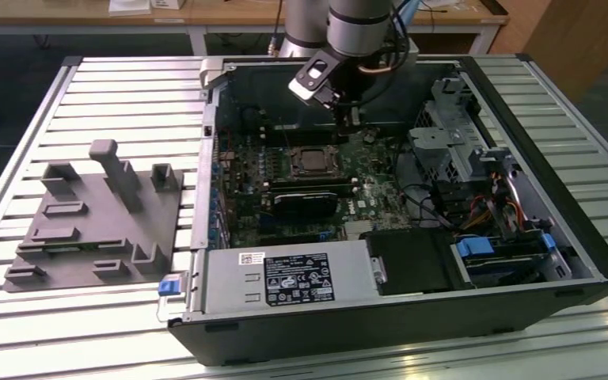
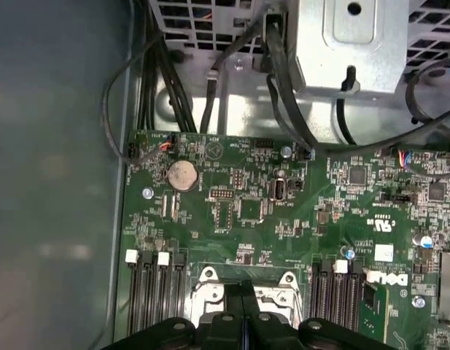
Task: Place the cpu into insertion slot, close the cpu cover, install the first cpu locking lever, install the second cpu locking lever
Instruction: 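Close the cpu cover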
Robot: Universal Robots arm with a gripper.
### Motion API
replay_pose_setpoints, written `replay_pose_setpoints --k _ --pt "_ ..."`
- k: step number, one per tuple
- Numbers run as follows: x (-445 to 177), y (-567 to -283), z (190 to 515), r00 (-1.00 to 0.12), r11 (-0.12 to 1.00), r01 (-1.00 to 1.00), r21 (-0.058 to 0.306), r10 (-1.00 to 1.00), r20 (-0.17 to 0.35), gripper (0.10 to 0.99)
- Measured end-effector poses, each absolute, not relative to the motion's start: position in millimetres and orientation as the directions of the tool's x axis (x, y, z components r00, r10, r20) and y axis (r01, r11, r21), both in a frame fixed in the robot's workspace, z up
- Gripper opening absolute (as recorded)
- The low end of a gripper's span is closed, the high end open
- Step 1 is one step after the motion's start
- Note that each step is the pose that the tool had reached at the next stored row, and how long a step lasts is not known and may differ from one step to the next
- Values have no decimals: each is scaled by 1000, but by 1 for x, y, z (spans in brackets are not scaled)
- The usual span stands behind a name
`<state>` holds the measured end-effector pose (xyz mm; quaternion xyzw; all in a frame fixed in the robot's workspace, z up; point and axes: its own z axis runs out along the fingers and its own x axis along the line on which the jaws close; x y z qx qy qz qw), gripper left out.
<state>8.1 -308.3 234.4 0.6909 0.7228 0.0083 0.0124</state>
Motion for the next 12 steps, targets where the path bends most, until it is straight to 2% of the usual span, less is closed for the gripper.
replay_pose_setpoints --k 12 --pt "-15 -308 231 -45 45 999 29 999 -6 106"
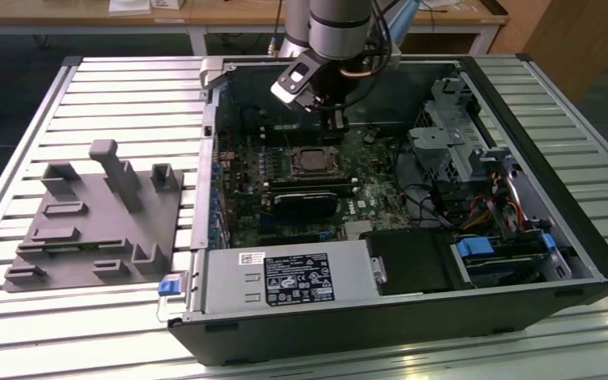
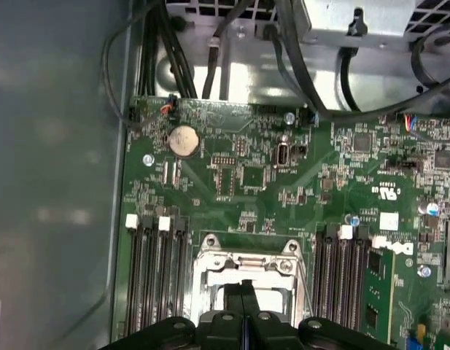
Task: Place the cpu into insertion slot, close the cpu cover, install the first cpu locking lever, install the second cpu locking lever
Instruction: 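Close the cpu cover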
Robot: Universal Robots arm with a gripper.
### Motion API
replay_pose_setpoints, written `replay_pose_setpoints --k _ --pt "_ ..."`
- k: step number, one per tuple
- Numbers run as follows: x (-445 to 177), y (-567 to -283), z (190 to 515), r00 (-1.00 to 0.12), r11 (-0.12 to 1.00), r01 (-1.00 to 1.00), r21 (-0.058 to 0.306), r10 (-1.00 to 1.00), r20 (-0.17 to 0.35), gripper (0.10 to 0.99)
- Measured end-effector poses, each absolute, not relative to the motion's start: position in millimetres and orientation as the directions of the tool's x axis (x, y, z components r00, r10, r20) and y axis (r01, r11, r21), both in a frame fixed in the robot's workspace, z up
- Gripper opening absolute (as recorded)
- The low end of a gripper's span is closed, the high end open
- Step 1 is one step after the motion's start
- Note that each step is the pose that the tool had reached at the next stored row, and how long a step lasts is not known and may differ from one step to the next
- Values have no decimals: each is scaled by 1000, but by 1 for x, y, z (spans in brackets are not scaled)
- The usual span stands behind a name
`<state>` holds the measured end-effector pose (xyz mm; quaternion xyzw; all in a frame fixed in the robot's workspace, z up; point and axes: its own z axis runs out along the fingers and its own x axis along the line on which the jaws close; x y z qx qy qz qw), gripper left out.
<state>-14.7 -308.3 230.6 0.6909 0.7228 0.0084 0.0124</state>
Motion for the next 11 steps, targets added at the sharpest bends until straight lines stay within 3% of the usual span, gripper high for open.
replay_pose_setpoints --k 11 --pt "-32 -308 230 -45 45 999 29 999 -6 106"
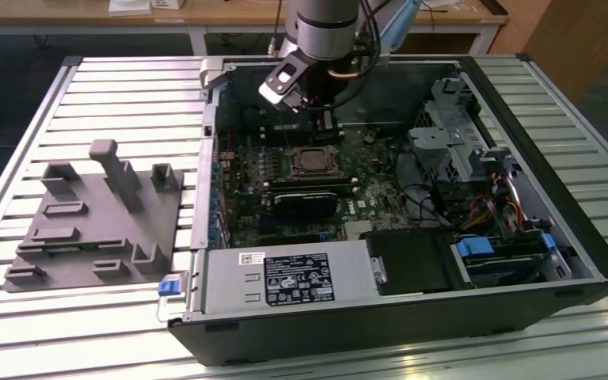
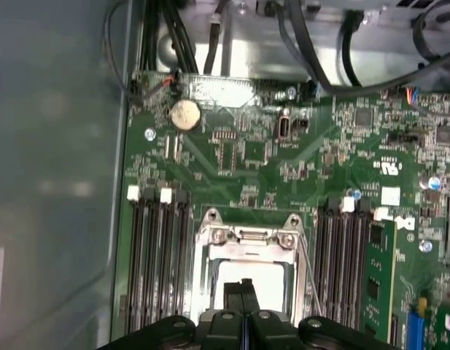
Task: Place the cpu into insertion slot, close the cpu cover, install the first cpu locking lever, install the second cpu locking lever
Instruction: 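Close the cpu cover, then install the first cpu locking lever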
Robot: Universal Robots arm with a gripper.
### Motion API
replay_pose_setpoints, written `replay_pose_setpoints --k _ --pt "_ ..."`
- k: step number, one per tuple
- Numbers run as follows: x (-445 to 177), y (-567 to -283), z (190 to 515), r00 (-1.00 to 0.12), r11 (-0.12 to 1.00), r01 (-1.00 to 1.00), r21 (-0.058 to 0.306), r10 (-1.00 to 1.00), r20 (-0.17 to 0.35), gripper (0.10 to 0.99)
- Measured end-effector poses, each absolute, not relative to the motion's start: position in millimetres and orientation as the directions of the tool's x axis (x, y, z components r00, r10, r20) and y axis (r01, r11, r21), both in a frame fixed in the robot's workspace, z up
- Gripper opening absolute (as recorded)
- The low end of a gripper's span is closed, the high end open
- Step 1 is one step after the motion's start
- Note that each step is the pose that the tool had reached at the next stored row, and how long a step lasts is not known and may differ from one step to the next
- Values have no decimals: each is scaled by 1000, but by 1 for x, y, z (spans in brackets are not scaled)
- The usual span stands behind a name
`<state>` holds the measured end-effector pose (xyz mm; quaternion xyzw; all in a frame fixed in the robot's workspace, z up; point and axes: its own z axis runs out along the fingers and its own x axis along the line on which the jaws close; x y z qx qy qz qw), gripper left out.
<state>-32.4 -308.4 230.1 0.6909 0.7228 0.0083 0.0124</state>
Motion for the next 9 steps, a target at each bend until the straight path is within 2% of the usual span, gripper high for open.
replay_pose_setpoints --k 9 --pt "-45 -308 229 -45 45 999 29 999 -6 106"
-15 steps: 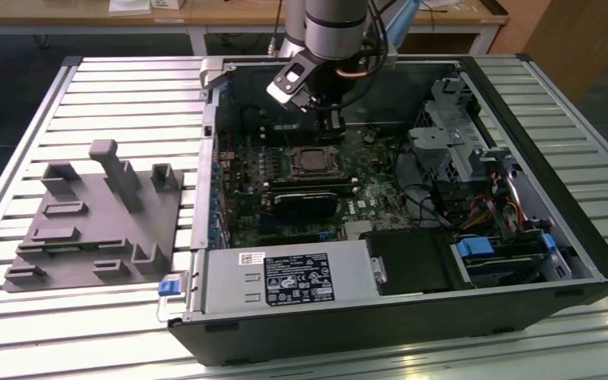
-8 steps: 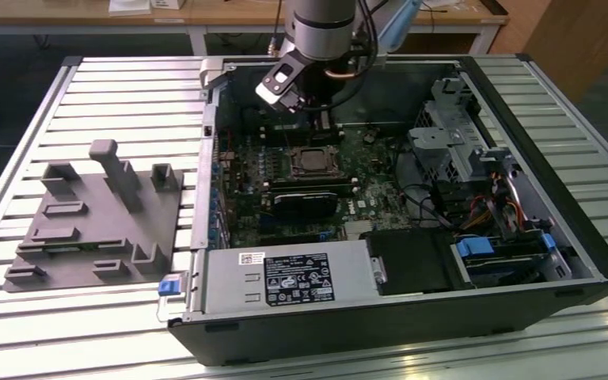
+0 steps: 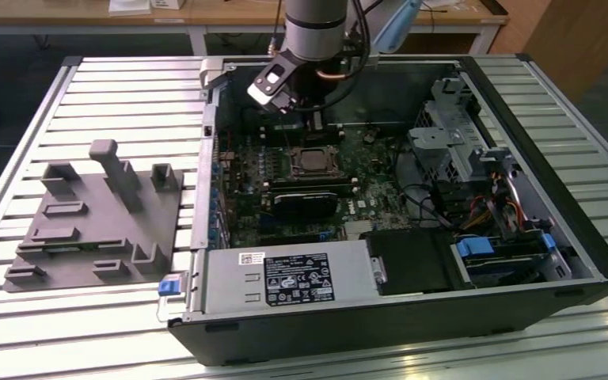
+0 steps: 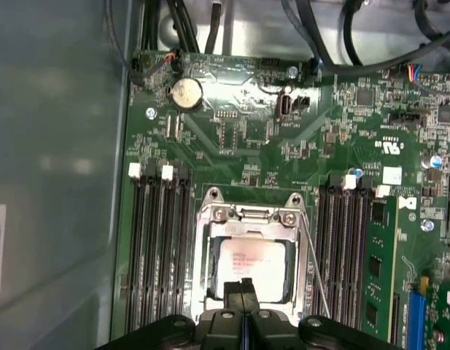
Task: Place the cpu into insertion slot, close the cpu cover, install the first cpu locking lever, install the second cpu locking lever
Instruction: 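Install the first cpu locking lever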
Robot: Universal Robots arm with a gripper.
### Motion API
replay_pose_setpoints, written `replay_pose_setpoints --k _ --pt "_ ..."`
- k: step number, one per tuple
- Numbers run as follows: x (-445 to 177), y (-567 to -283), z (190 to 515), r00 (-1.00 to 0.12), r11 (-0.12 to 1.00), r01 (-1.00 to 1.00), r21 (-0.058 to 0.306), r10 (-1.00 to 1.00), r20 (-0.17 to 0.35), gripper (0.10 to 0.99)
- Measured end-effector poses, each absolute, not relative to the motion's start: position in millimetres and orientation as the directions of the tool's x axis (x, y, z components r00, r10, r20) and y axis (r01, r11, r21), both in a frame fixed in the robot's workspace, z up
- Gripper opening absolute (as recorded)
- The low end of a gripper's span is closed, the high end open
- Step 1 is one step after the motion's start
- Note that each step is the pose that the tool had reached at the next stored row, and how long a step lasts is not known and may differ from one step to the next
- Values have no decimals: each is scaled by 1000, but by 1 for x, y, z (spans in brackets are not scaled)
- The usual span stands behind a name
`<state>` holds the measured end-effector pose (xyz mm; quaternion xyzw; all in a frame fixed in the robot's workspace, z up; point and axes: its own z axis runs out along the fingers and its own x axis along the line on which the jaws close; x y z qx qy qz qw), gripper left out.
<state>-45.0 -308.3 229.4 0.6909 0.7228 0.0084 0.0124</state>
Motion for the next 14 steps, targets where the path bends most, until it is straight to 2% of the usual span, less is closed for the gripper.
replay_pose_setpoints --k 14 --pt "-48 -308 235 -45 45 999 29 999 -6 106"
